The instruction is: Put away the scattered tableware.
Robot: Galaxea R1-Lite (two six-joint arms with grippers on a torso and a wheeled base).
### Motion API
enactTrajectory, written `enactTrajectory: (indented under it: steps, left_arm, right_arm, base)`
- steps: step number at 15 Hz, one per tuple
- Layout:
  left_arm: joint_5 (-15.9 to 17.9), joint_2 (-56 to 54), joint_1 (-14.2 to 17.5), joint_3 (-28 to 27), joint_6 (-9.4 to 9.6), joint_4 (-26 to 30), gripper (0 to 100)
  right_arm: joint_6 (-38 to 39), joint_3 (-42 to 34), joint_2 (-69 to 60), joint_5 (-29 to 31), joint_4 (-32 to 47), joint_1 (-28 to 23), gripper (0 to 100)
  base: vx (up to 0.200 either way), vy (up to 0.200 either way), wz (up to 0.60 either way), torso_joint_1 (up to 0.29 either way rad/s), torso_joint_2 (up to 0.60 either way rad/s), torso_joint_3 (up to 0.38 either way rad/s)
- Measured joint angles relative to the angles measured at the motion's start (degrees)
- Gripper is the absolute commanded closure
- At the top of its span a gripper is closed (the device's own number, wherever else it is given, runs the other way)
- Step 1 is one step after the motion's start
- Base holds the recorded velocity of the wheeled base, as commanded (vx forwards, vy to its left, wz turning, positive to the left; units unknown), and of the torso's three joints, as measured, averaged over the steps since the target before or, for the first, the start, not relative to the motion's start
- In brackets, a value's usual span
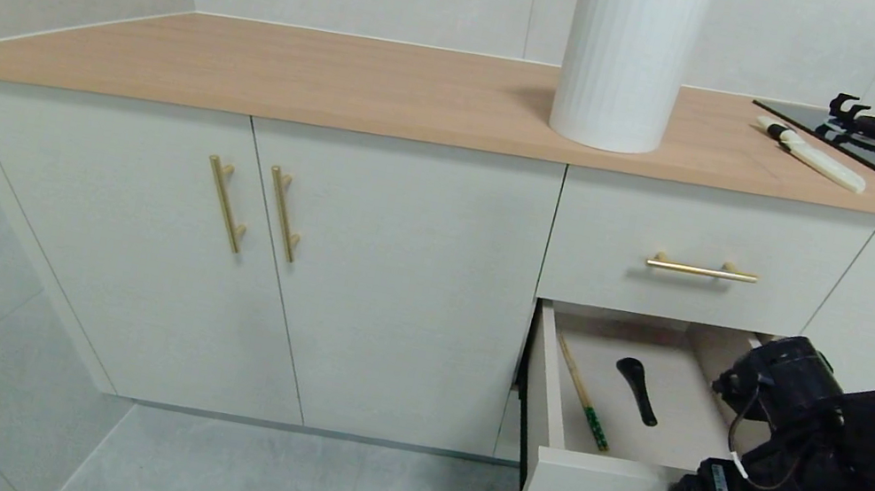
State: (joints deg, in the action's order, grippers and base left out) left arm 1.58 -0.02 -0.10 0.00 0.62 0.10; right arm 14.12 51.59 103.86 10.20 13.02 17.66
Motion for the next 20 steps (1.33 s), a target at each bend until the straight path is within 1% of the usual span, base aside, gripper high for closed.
enactTrajectory:
  steps: [2,7,12,15,18,20]
  left_arm:
    - [0.0,0.0,0.0,0.0,0.0,0.0,0]
    - [-0.02,0.0,0.0,0.0,0.0,-0.02,0]
    - [-0.02,0.0,0.02,0.0,-0.02,0.0,0]
    - [0.02,0.0,0.0,0.0,0.0,0.0,0]
    - [0.0,0.0,-0.01,0.0,0.0,0.0,0]
    - [0.0,0.0,0.0,0.0,-0.02,0.0,0]
  right_arm:
    - [0.11,-0.16,0.55,1.07,-1.56,0.17,0]
    - [0.16,-0.3,1.38,1.28,-6.56,0.33,0]
    - [0.05,0.59,2.26,1.28,-7.91,0.79,0]
    - [-0.11,0.8,3.33,1.61,-11.36,1.12,0]
    - [-0.22,1.41,4.46,2.13,-12.51,1.13,0]
    - [-0.33,1.6,5.73,2.77,-14.87,1.13,0]
  base:
    - [0.0,0.0,0.0,0.0,0.0,0.0]
    - [0.0,0.0,0.0,0.0,0.0,0.0]
    - [0.0,0.0,0.0,0.0,0.0,0.0]
    - [0.0,0.0,0.0,0.0,0.0,0.0]
    - [0.0,0.0,0.0,0.0,0.0,0.0]
    - [0.0,0.0,0.0,0.0,0.0,0.0]
